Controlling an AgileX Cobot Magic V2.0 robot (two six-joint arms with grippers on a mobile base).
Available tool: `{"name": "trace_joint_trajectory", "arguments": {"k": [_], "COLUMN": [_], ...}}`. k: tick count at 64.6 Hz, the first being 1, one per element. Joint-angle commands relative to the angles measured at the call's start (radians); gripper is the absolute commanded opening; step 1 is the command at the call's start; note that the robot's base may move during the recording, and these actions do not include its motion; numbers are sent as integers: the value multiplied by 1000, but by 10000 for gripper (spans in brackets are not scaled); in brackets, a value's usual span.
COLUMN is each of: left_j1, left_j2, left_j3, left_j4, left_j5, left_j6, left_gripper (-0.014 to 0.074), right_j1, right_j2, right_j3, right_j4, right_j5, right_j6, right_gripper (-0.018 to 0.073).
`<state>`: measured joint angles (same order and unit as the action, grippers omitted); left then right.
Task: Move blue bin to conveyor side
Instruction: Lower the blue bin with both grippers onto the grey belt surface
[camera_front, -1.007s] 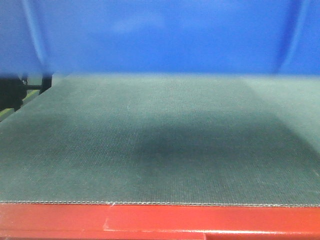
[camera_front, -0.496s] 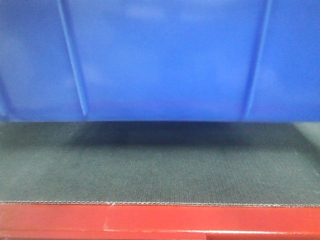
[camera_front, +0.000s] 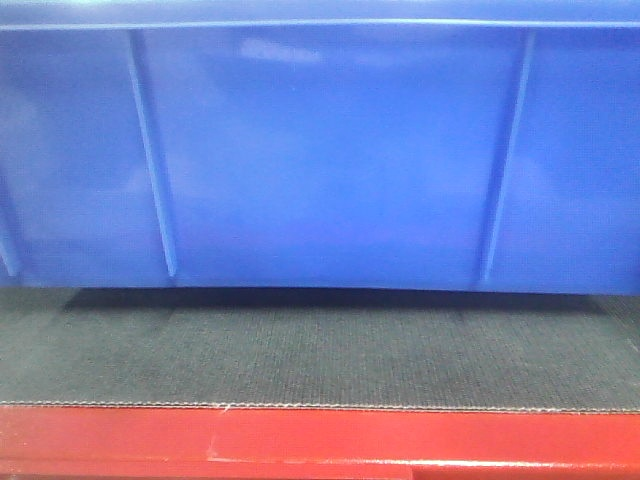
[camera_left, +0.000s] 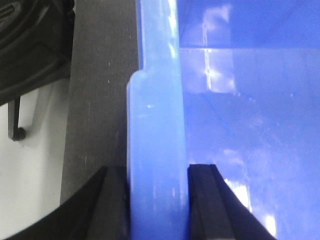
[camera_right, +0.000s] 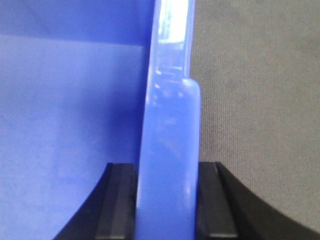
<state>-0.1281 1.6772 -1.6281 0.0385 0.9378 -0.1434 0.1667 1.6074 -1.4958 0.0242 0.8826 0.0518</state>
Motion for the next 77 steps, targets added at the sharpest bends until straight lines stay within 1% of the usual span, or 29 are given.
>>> {"name": "trace_joint_trajectory", "arguments": {"k": [1, 4, 8, 9, 12, 13, 15, 18, 19, 21, 25, 31, 36, 43, 48, 50, 51, 52, 56, 57, 58, 61, 62, 63, 64, 68, 73, 77], "left_j1": [-8, -8, -8, -8, -8, -8, -8, -8, -8, -8, -8, -8, -8, -8, -8, -8, -8, -8, -8, -8, -8, -8, -8, -8, -8, -8, -8, -8], "left_j2": [-14, -14, -14, -14, -14, -14, -14, -14, -14, -14, -14, -14, -18, -39, -68, -82, -89, -96, -135, -144, -153, -181, -189, -195, -202, -226, -255, -274], "left_j3": [-13, -6, 0, 0, 0, 0, 0, 0, 0, 0, 0, 0, -7, -31, -41, -46, -47, -47, -50, -50, -50, -50, -50, -50, -50, -50, -52, -52], "left_j4": [-52, -52, -50, -50, -50, -50, -50, -50, -50, -50, -48, -46, -39, -32, -32, -32, -32, -32, -32, -32, -32, -32, -32, -32, -32, -32, -39, -29], "left_j5": [-41, -41, -41, -41, -41, -41, -41, -43, -43, -45, -45, -45, -41, -33, -31, -31, -29, -27, -17, -12, -12, -10, -13, -13, -19, -53, -78, -74], "left_j6": [5, 5, 5, 5, 5, 5, 5, 5, 5, 5, 5, 5, 5, 5, 3, 0, 0, -2, -6, -6, -6, -6, -6, -6, -6, -6, -6, -6], "left_gripper": [-18, -18, -15, -14, 12, 18, 62, 148, 164, 243, 372, 521, 558, 538, 479, 421, 407, 362, 218, 161, 141, 28, -25, -48, -30, 14, 40, 40], "right_j1": [6, 6, 6, 6, 6, 6, 6, 6, 6, 6, 6, 6, 6, 6, 6, 6, 6, 6, 6, 6, 6, 6, 6, 6, 6, 6, 6, 6], "right_j2": [-12, -7, -2, -2, 1, 1, 1, 1, 1, 1, 1, -5, -17, -52, -85, -98, -105, -113, -149, -157, -168, -189, -197, -203, -209, -232, -253, -272], "right_j3": [-17, -17, -17, -17, -17, -17, -17, -17, -17, -17, -18, -31, -48, -87, -106, -110, -112, -112, -114, -114, -114, -114, -114, -114, -114, -114, -120, -120], "right_j4": [39, 39, 39, 39, 39, 39, 39, 39, 39, 39, 39, 39, 39, 23, 21, 21, 21, 21, 19, 19, 19, 19, 19, 19, 19, 19, 31, 31], "right_j5": [-91, -87, -85, -83, -77, -73, -68, -66, -66, -66, -66, -60, -58, -58, -55, -51, -48, -44, -23, -21, -20, -18, -18, -21, -26, -44, -63, -91], "right_j6": [-15, -15, -15, -15, -15, -15, -15, -15, -15, -15, -15, -15, -15, -15, -15, -15, -15, -15, -15, -15, -15, -15, -15, -15, -15, -15, -15, -15], "right_gripper": [-24, 30, 167, 183, 314, 344, 396, 447, 472, 496, 520, 519, 517, 517, 495, 470, 454, 435, 319, 270, 235, 127, 91, 56, 6, -106, -68, -70]}}
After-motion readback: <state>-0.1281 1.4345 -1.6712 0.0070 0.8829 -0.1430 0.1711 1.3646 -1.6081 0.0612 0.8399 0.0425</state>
